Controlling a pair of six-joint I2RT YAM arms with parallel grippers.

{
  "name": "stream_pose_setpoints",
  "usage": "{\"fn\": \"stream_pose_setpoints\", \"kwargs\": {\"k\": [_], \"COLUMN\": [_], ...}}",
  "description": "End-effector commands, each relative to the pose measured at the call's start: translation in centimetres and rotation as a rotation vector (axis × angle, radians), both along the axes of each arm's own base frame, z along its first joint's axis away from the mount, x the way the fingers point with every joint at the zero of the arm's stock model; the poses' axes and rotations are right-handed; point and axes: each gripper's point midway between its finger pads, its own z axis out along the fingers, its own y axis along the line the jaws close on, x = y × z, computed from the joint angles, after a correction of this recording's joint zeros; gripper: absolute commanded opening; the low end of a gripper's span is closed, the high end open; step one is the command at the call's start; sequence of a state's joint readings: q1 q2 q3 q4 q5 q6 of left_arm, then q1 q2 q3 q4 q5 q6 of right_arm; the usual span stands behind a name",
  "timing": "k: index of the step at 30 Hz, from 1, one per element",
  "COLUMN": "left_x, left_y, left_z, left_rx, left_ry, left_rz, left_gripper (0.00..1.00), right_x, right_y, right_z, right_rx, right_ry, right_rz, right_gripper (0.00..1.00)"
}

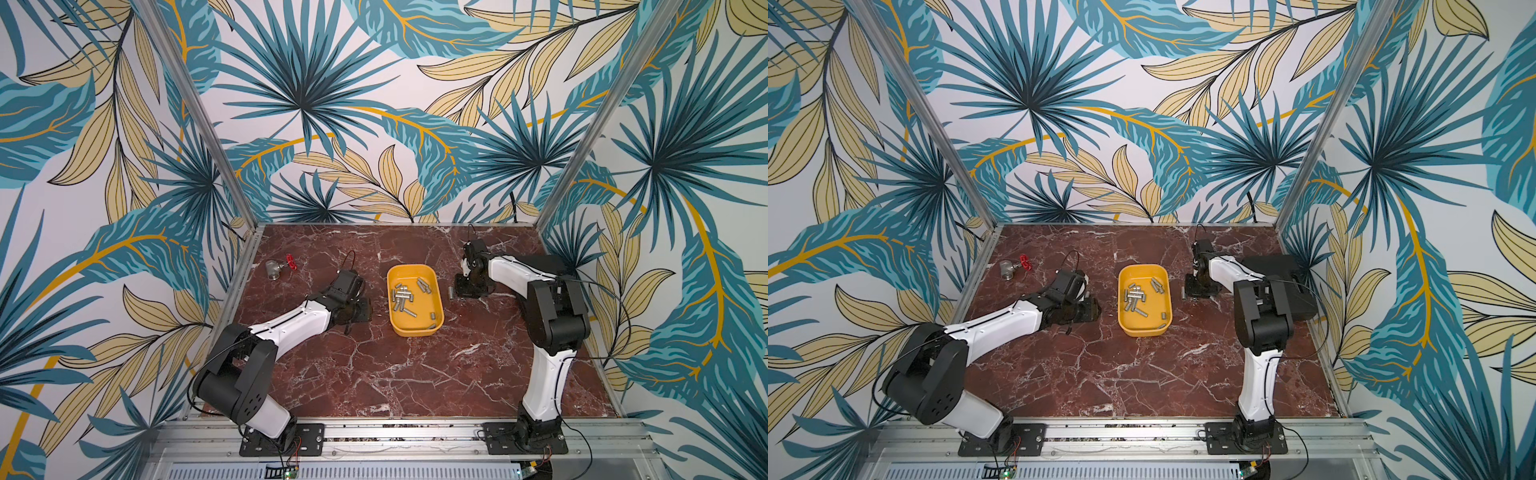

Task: Take out the socket from the storage box
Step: Place the socket head at the center of the board, then pick up the socket head from the storage box.

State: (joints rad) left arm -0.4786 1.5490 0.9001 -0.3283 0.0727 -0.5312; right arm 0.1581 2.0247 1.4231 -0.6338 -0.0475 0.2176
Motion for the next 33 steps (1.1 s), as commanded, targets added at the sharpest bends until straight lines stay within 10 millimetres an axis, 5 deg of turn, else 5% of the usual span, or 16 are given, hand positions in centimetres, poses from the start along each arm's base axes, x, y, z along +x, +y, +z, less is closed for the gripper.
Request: {"fn": "stream_pose_setpoints", "kwargs": {"k": [1,11,20,33], "left_x": [1.2,1.5,2.4,4.0], "left_y": [-0.9,-1.1,-1.8,-8.4], "left_z": [1.9,2.6,4.4,5.4], "left_rx": [-0.018,-0.013,-0.024,0.069], "left_ry": [-0.048,-0.058,-0.091,-0.096], "left_rz": [-0.016,-0.030,-0.057,-0.230], "left_gripper": [0.58,0.58,0.58,0.51], "right_x": [-0.8,-0.7,-0.3,-4.8], "right_y": [0.1,0.2,0.2,0.1], "right_z": [-0.7,0.9,4.5,10.1], "right_rx": [0.012,0.020,0.024,0.097], "right_ry": [0.041,0.010,-0.057,-0.175], "right_rz": [-0.009,-0.009,-0.002,-0.040], "right_gripper": [0.23,0.28,0.29,0.30]}}
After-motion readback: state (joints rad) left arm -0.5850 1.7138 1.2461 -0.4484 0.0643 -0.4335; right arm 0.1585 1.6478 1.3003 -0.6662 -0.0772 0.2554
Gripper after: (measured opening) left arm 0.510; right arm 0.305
